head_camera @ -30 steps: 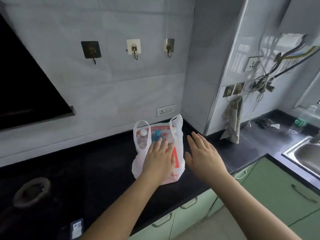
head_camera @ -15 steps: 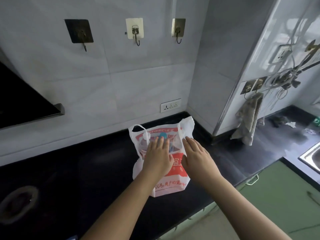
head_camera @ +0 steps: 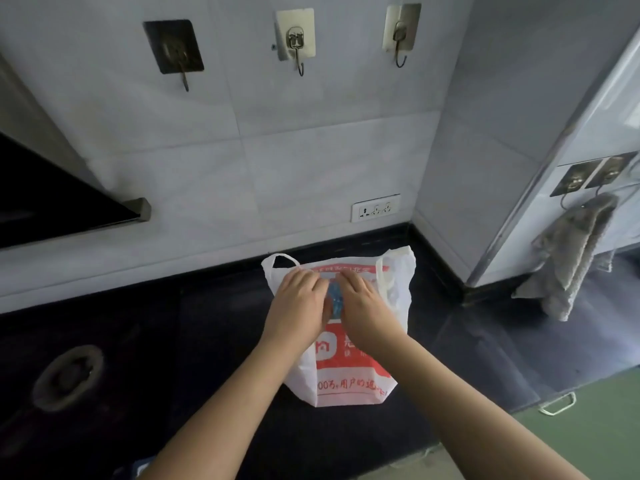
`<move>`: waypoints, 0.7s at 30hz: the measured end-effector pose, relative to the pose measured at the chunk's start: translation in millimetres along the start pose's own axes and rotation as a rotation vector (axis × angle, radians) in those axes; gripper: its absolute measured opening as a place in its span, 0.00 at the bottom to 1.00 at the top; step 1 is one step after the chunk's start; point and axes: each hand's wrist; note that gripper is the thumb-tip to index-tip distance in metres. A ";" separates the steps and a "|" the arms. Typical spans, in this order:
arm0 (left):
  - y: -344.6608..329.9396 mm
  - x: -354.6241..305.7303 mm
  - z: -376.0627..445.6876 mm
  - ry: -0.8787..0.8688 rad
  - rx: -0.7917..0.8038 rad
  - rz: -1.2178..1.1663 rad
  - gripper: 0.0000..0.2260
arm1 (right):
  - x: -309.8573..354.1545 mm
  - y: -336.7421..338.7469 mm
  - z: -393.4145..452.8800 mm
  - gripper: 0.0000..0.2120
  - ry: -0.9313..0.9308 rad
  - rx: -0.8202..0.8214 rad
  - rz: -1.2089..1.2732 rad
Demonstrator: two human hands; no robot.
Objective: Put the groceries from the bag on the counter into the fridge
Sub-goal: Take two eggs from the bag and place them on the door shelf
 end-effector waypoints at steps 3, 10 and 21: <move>-1.7 -10.5 7.0 0.033 0.106 0.023 0.09 | -10.6 0.1 11.5 0.32 0.033 0.034 -0.013; -12.0 -33.8 16.6 0.063 0.077 0.071 0.21 | -37.2 3.1 29.1 0.31 0.106 0.059 -0.126; -28.9 -11.4 19.3 0.219 0.128 0.095 0.28 | -72.6 17.1 31.1 0.27 0.024 0.014 -0.173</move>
Point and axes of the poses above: each hand's wrist, its own z-axis towards the middle knuckle, its own y-axis out of the back of the hand, x = y × z, and after that the axes turned 2 degrees about z, right-handed
